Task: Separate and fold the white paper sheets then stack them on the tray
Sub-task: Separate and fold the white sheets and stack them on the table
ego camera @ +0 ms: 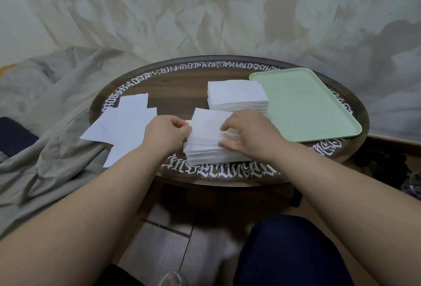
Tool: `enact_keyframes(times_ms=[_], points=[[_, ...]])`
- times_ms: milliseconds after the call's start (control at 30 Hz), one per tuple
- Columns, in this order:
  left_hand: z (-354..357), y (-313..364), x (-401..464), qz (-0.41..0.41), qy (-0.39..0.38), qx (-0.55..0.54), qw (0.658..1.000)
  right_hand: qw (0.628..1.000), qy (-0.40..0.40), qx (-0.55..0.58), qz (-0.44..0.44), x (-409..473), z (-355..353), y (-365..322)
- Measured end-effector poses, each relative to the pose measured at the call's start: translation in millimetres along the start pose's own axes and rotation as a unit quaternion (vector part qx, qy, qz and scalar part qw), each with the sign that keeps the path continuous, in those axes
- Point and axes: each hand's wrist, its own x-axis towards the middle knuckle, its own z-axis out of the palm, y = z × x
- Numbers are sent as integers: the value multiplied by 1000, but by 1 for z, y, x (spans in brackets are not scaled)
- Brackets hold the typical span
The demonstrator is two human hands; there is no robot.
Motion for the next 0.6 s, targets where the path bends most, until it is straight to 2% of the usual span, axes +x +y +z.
enact_keyframes(times_ms=[67,133,300,400,467,533,600], points=[[-3,2,-1,-22,-9,-6,1000,997,-67,-26,-4,3,1,-2],[-5,4,0,-50,-31,-22,998,996,-87,-22,-8,2,2,1],[-3,7,6,-108,-91,-129,982,997,-74,19,0,-1,-3,8],[1,10,6,-73,-105,-95,987,997,-74,34,-6,-3,0,10],[3,15,3,7,-101,-73,992,999,-15,36,3,-2,-1,11],[1,25,-1,90,-94,-109,985,992,103,56,43,2,-9,12],[-3,39,-4,125,-99,-198,967,969,155,162,107,7,-27,10]])
